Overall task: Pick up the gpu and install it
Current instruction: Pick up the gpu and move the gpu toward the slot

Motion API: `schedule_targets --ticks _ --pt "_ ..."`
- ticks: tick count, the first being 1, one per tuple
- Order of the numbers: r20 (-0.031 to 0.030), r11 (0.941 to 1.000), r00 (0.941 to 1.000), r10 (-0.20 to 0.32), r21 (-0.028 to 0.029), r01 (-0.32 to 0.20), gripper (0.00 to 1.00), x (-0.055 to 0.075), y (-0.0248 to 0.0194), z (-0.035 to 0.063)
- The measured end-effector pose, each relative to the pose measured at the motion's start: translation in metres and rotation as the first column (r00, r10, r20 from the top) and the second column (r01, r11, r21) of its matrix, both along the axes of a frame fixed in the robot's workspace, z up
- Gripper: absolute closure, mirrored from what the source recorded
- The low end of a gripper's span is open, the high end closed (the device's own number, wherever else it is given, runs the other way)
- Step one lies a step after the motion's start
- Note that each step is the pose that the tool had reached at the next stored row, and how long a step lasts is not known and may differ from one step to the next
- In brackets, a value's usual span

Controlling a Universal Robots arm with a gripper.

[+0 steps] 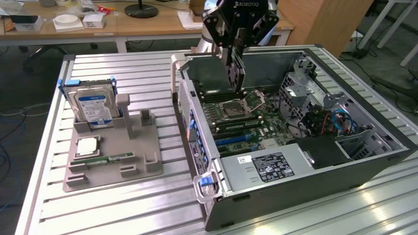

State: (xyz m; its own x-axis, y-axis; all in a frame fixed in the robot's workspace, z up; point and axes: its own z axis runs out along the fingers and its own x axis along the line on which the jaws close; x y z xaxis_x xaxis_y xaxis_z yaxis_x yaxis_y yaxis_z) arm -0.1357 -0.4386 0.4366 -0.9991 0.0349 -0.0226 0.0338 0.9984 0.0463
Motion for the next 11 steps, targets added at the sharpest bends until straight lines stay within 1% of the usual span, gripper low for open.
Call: schedule_targets --ticks 11 --pt "0.0 1.0 1.0 0.0 0.0 0.0 0.74 0.008 -0.0006 0.0"
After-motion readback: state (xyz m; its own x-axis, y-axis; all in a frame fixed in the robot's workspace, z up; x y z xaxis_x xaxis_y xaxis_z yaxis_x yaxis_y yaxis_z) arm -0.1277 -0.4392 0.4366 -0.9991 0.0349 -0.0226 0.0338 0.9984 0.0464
